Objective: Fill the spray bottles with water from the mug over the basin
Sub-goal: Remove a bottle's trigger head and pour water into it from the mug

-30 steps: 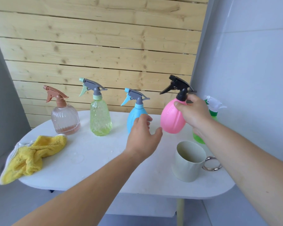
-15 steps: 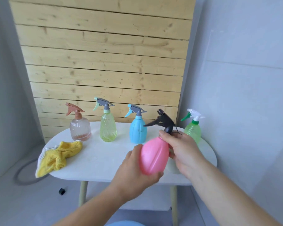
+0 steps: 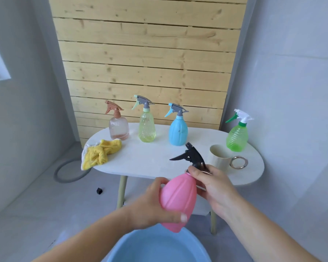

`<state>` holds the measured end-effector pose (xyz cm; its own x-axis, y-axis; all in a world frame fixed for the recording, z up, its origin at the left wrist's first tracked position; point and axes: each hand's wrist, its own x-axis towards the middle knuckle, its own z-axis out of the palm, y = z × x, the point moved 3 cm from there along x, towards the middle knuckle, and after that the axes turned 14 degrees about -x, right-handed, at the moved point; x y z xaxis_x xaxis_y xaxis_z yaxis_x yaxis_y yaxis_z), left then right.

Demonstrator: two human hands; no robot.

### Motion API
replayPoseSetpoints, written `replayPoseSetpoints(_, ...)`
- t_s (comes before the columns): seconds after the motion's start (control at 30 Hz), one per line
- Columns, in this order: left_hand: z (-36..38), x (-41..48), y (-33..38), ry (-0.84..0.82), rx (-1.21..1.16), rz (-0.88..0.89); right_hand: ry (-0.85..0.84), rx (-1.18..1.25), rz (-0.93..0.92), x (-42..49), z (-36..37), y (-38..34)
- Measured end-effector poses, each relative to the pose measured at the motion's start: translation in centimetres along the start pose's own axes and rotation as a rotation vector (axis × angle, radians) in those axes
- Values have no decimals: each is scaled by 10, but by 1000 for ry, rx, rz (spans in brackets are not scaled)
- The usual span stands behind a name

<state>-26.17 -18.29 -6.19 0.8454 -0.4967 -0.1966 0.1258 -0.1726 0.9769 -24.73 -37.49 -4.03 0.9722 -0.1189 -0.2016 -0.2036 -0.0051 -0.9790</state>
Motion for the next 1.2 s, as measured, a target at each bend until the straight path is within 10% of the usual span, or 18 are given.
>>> replayPoseSetpoints(0.2,4,0,-19,-77,-313,-132,-24,-53,39,2,2,8)
replayPoseSetpoints(1.2,2,16,-30,-73,-150,-61,-68,-112,74,22,2,28)
